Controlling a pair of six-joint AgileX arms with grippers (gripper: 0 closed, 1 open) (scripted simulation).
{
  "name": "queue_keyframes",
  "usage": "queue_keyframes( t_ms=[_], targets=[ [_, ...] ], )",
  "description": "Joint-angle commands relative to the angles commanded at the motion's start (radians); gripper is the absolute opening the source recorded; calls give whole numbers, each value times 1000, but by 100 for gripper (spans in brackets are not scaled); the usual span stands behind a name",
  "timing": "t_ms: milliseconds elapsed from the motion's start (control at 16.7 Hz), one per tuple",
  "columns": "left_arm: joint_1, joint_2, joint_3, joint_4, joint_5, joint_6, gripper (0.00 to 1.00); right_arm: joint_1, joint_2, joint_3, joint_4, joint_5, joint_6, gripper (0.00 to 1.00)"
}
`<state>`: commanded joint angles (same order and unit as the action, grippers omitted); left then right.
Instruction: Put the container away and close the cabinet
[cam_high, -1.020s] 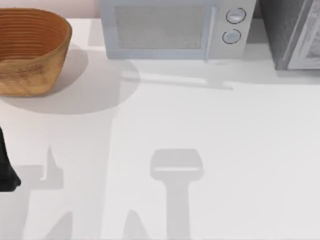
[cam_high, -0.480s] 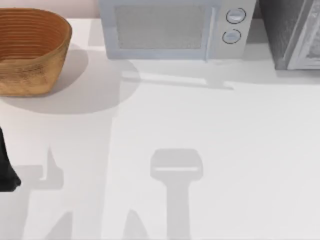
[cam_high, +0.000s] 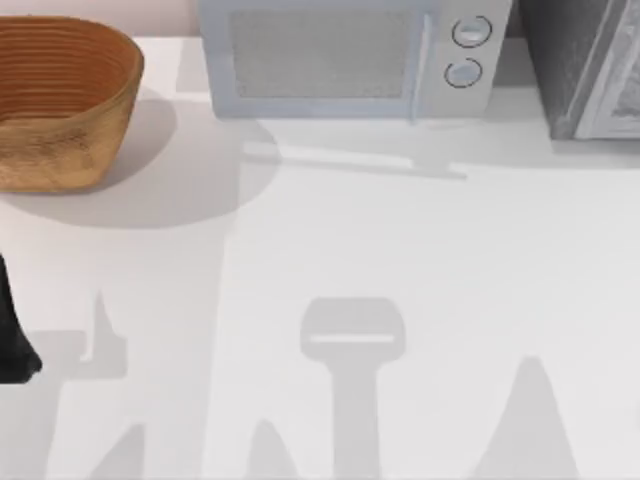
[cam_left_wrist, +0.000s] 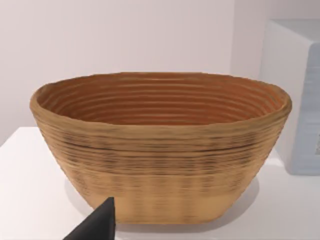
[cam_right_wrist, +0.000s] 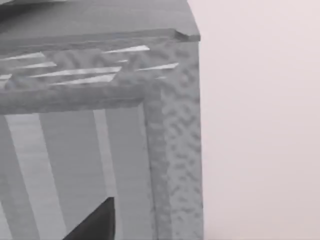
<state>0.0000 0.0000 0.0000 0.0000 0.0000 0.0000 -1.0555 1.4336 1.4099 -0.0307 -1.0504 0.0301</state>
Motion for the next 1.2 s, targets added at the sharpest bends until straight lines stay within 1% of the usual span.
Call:
queue_keyframes(
  t_ms=[180, 360, 480, 840, 1020, 1200],
  targets=[
    [0, 0, 0, 0, 0, 0, 100, 7, -48, 189, -214, 8, -4, 100],
    [0, 0, 0, 0, 0, 0, 100, 13, -85, 306, -334, 15, -7, 100],
    [0, 0, 0, 0, 0, 0, 100, 15, -94, 332, -360, 17, -9, 100],
    [0, 0, 0, 0, 0, 0, 100, 22, -92, 336, -357, 27, -8, 100],
    [0, 0, 0, 0, 0, 0, 100, 111, -88, 348, -362, 116, -6, 100],
    [0, 0, 0, 0, 0, 0, 100, 290, -81, 361, -373, 292, -2, 100]
  ],
)
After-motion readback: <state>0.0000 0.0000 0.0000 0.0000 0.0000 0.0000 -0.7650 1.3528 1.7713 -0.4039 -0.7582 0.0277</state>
